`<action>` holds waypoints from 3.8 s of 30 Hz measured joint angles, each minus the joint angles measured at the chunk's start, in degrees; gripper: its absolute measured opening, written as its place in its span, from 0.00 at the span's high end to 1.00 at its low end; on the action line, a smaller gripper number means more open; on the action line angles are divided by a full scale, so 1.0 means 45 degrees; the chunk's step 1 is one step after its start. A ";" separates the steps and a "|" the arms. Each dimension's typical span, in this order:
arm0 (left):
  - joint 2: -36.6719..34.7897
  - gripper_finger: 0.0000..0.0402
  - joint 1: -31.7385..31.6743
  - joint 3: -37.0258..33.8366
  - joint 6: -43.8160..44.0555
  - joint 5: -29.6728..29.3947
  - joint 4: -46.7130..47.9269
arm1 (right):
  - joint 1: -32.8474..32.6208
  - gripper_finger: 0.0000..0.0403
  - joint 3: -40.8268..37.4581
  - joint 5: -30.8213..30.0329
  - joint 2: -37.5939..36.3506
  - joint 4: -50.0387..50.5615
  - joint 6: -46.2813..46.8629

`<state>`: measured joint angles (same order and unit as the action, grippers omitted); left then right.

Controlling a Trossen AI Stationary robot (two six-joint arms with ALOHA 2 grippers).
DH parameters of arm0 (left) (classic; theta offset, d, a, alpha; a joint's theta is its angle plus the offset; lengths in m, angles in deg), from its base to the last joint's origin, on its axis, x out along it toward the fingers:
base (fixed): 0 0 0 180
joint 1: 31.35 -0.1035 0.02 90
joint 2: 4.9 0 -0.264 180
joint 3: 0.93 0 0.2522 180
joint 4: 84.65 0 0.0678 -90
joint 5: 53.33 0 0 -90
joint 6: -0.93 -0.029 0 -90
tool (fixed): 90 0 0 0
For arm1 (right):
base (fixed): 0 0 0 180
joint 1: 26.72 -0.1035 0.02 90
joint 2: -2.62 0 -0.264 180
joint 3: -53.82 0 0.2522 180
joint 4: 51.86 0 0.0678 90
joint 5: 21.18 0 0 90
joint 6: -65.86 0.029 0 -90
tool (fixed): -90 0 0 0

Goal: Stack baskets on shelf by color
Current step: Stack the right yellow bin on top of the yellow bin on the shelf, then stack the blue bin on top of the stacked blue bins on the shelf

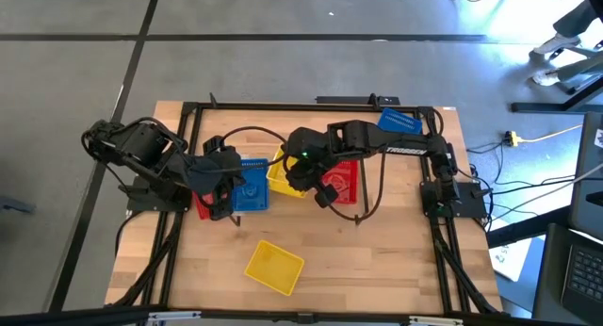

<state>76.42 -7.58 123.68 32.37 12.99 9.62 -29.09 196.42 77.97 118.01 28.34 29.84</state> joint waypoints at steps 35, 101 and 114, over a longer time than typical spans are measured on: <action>0.0000 1.00 -0.0005 0.0001 0.0325 -0.0003 0.0000 | 0.0728 1.00 -0.1006 -0.0801 0.0101 -0.0173 0.3605; -0.0015 1.00 0.0265 0.0001 0.3988 -0.3384 0.2106 | 0.1752 1.00 -0.0987 -0.8144 -0.3968 0.5082 0.8618; -0.0015 1.00 -0.0668 0.0001 0.3939 -0.3435 0.2113 | 0.5329 1.00 -0.8813 -0.8382 -0.8604 0.4460 1.3670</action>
<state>76.35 -10.59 123.68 50.10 -2.47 19.13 -5.11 156.76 40.25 79.29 48.41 91.36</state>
